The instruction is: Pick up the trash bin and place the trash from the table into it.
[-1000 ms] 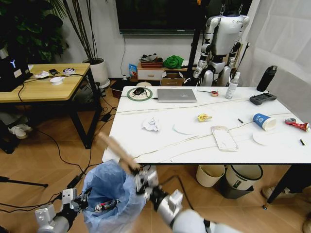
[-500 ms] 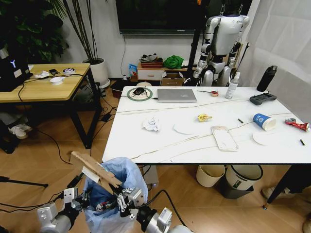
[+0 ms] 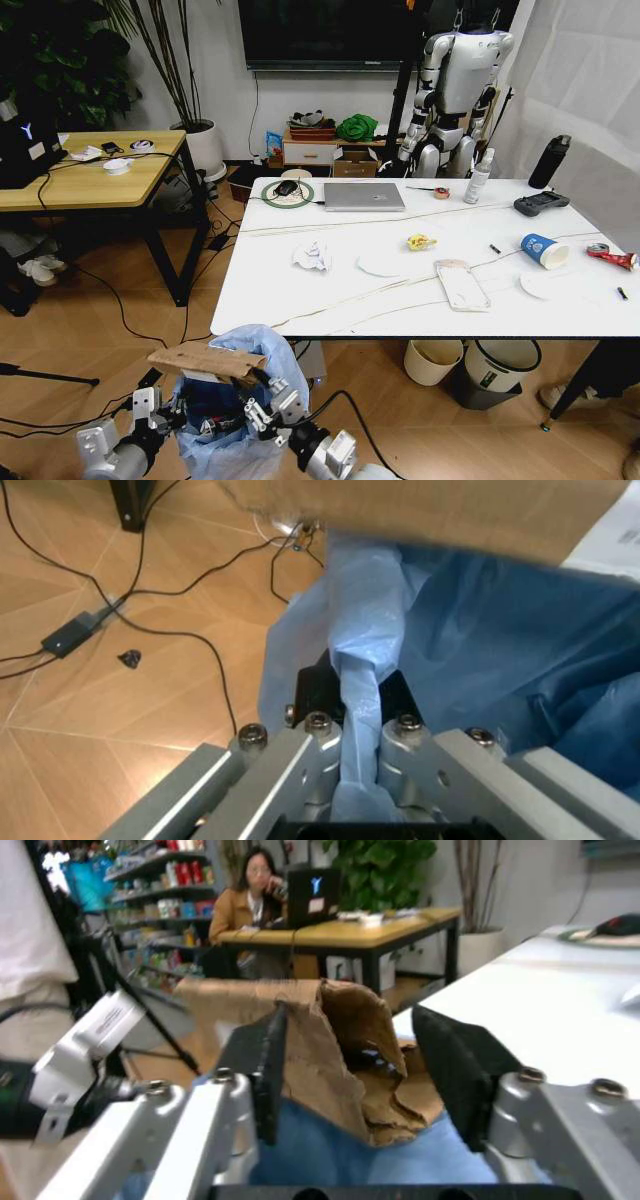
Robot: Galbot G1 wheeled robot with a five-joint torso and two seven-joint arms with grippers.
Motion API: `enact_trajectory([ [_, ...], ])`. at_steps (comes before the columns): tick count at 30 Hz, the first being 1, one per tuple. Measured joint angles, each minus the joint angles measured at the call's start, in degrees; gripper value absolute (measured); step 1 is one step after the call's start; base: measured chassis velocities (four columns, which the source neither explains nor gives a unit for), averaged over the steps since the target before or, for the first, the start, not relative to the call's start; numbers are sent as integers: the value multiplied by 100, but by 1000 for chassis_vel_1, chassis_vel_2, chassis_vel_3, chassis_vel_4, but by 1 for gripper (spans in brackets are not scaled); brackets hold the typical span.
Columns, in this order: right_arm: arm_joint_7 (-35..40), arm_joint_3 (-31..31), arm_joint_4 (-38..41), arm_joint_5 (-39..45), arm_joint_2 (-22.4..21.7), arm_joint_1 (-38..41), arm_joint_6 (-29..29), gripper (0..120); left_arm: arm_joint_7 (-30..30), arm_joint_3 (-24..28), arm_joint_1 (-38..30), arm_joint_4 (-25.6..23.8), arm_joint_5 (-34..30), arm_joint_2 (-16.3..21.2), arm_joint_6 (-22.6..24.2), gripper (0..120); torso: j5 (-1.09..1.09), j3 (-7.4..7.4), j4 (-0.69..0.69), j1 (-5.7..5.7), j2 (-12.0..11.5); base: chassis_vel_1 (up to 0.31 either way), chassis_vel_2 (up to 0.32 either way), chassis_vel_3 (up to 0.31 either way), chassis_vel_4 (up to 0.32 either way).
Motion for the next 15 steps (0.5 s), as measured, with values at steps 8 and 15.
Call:
enact_trajectory([
  [8,45,229,119,-235,-175,-252,51,76,-9,0,-31,58,-1,34,5,0,0,0,0,0,-1,0,0,0,0],
  [15,99,469,121,-281,-154,-283,68,100,-1,-5,11,64,18,58,9,0,0,0,-1,0,-1,0,0,0,0],
])
